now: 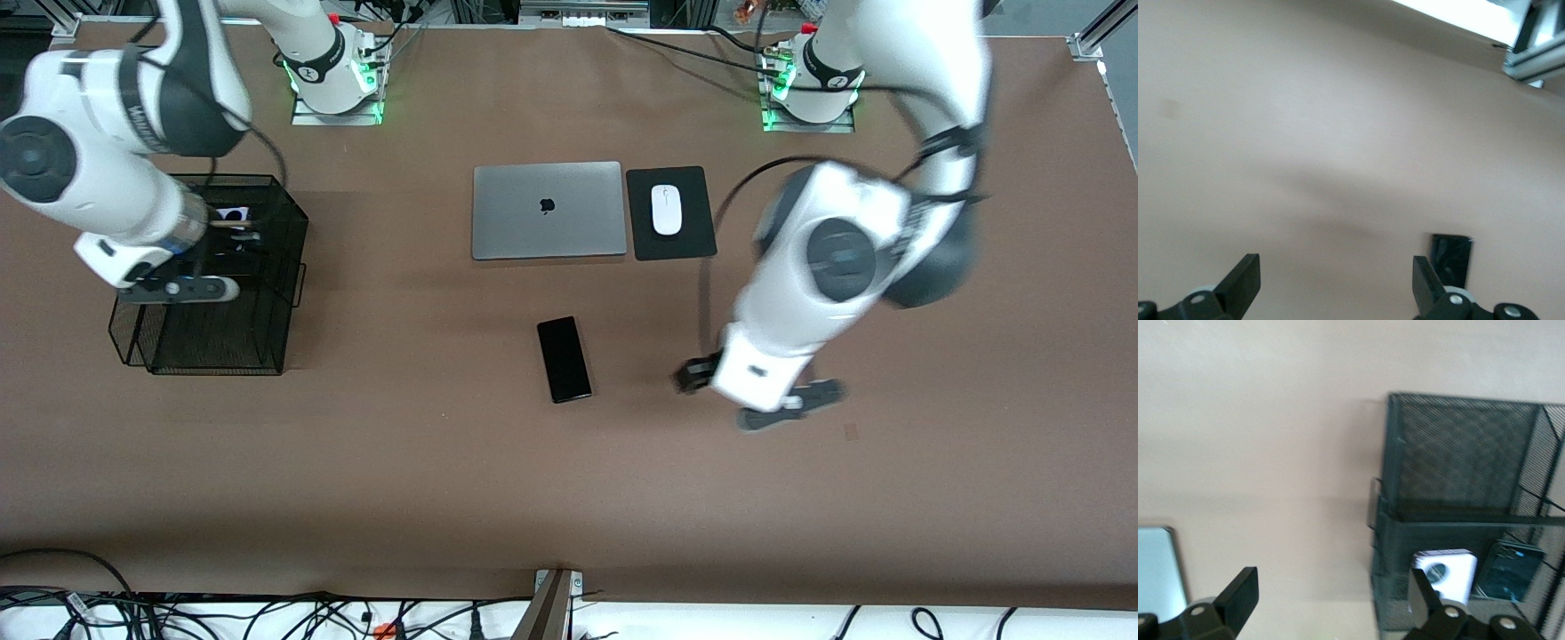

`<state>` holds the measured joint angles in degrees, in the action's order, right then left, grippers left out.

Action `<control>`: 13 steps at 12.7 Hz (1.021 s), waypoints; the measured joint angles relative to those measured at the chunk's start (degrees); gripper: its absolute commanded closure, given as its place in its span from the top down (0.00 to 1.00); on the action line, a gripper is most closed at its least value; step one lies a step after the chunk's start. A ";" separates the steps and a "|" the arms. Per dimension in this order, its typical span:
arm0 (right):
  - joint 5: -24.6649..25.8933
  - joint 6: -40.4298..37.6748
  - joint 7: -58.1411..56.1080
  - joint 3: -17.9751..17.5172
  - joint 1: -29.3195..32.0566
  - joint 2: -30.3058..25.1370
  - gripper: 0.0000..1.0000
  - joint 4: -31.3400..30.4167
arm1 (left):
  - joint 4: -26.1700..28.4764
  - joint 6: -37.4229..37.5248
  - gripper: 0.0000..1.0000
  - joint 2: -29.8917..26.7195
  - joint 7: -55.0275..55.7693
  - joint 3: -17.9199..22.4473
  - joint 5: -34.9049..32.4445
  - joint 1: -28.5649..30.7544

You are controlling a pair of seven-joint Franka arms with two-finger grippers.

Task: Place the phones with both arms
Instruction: 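Reach the right gripper to the tall phone while the left gripper returns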

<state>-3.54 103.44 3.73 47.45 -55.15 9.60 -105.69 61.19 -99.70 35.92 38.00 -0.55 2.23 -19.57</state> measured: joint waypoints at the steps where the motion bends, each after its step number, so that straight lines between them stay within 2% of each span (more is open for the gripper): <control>1: -1.34 1.49 2.00 -0.99 -1.28 1.72 0.99 1.18 | 0.04 4.04 1.00 -2.47 -5.27 0.11 -0.01 3.08; 4: -6.06 6.01 5.73 -5.20 -2.99 8.86 0.99 4.99 | 0.55 10.43 1.00 -8.16 -19.86 0.23 0.00 13.26; 6: -12.48 7.85 6.54 -7.42 -3.14 15.37 0.99 8.82 | 1.44 10.85 1.00 -9.96 -27.84 0.19 0.01 18.84; 8: -15.37 9.37 6.53 -8.52 -3.18 22.85 0.99 14.68 | 2.99 10.12 1.00 -10.27 -33.38 0.06 0.01 22.42; 9: -16.48 9.97 6.55 -9.43 -3.16 26.12 0.99 17.98 | 4.97 8.13 1.00 -10.69 -34.39 0.00 0.01 23.08; 11: -20.56 13.45 7.37 -11.93 -3.22 31.64 0.99 23.43 | 12.57 0.63 1.00 -13.46 -34.90 -0.60 0.01 23.18; 13: -23.60 20.02 7.37 -14.78 -3.17 35.06 0.99 25.19 | 18.99 -3.88 1.00 -16.88 -35.32 -1.38 -0.01 22.96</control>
<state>-27.14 123.46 11.10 32.67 -58.32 44.65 -80.50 80.19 -103.58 19.04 2.68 -1.94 2.22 3.39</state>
